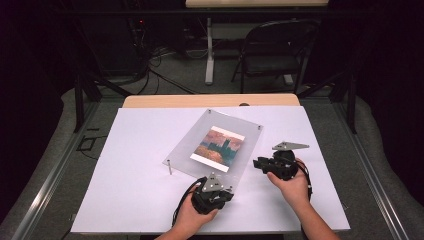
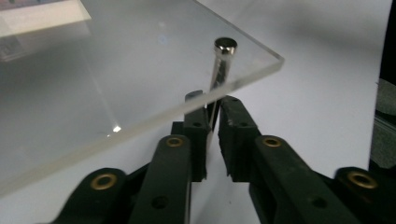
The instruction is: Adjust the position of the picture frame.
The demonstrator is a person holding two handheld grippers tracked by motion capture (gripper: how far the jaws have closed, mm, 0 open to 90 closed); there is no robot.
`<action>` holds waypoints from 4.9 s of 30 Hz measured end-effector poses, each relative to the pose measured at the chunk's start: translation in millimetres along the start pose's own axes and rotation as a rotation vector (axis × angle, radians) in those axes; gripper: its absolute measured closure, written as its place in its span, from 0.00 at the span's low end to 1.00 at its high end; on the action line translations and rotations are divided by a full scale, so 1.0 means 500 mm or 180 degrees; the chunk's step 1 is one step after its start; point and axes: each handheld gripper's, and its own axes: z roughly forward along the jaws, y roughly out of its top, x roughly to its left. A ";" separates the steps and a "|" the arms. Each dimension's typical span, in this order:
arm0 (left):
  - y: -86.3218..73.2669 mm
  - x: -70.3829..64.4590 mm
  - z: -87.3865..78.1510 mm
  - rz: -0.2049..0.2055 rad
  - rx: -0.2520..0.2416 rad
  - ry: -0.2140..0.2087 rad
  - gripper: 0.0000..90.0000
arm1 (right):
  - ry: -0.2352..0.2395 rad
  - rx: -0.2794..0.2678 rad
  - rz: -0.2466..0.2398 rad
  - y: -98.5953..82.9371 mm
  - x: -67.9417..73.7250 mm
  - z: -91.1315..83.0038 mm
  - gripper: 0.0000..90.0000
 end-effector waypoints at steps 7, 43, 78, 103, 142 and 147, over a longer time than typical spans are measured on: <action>-0.025 0.017 -0.066 -0.0090 -0.0100 -0.0014 0.58 | 0.0030 -0.0131 -0.0220 -0.031 0.021 -0.010 0.51; -0.108 0.222 -0.208 -0.0641 -0.0347 0.1181 0.56 | 0.0221 -0.0229 -0.0515 -0.082 0.101 -0.041 0.45; -0.084 0.256 -0.186 -0.0786 -0.0230 0.1070 0.95 | 0.0570 0.0053 -0.0573 -0.110 0.132 -0.005 0.68; -0.071 0.213 -0.204 -0.0736 -0.0319 0.0834 0.95 | 0.0706 0.0004 -0.0535 -0.102 0.134 0.001 0.95; -0.026 0.217 -0.179 -0.0888 -0.0436 0.0698 0.95 | 0.0163 -0.0187 -0.0166 -0.016 0.036 0.028 0.95; -0.029 0.227 -0.168 -0.0890 -0.0390 0.0747 0.95 | 0.0155 -0.0200 -0.0115 -0.018 0.027 0.042 0.95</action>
